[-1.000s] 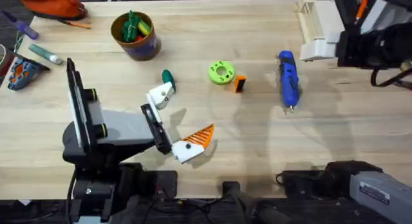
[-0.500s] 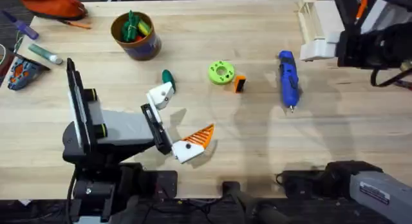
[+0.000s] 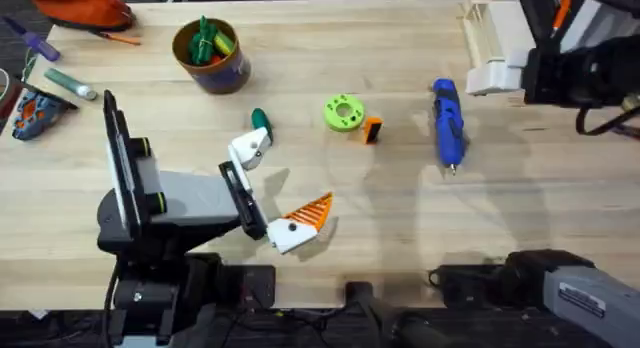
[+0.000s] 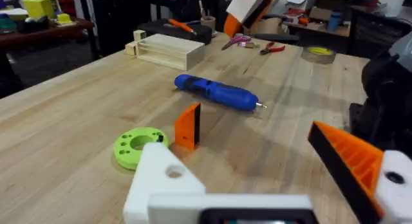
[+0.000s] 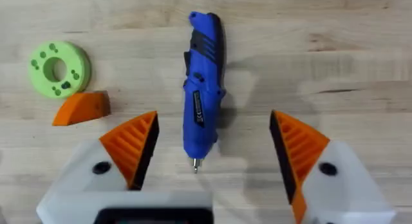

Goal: Pick up the gripper from the table and insert it into the empty holder that is missing its gripper. Then pick up a screw, insert it into the mounting hole, and use the screwdriver to tighten it. Finally, clean up the table by picking up the vegetable and placing it into the bucket.

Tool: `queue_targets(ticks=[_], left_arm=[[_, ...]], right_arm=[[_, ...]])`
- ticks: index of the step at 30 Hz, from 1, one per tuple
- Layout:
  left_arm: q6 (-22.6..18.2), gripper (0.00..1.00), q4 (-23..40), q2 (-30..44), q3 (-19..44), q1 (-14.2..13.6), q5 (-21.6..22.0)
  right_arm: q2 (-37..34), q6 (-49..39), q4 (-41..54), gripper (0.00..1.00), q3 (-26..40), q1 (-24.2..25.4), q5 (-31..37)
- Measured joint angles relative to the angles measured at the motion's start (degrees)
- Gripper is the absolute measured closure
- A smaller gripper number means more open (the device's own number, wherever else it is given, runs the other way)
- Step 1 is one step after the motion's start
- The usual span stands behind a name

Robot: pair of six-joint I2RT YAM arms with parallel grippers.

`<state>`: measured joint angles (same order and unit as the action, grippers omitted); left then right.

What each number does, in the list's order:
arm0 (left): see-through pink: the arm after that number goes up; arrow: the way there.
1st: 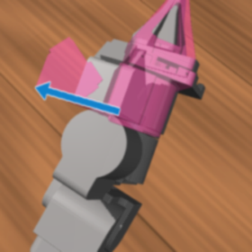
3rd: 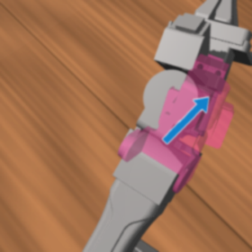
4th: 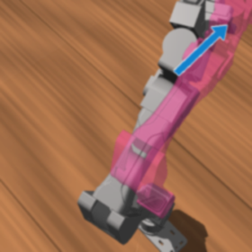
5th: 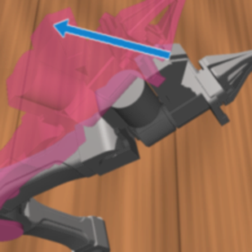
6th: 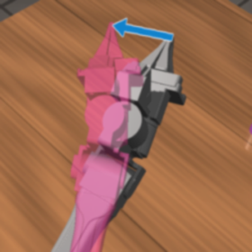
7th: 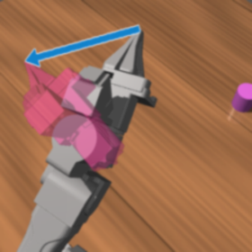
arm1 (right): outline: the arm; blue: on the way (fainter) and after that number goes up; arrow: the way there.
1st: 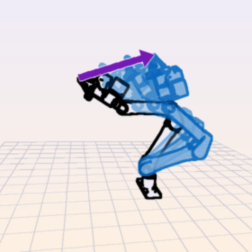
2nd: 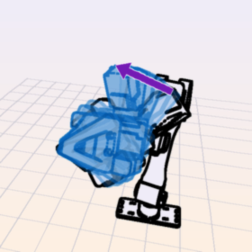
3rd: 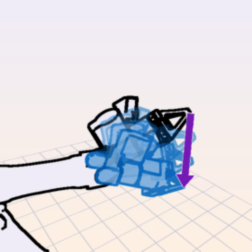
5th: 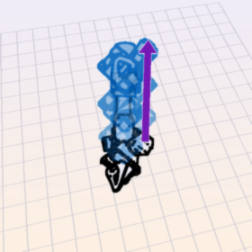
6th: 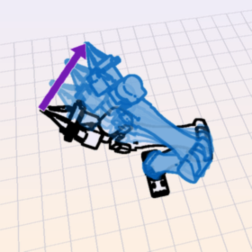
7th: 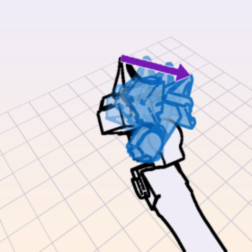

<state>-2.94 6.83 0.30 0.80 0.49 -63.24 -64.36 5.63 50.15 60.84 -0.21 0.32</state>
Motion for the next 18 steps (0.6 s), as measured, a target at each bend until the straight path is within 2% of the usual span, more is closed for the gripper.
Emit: queue_targets(ticks=[9, 18], left_arm=[[0.0, 0.016, 0.0, 0.0, 0.0, 0.0, 0.0], [0.0, 0.015, 0.0, 0.0, 0.0, 0.0, 0.0]], right_arm=[[0.0, 2.8, 4.3, 0.008, 0.5, -1.3, 0.5], [-0.2, 14.9, 8.6, 0.008, 7.2, -13.2, 6.2]])
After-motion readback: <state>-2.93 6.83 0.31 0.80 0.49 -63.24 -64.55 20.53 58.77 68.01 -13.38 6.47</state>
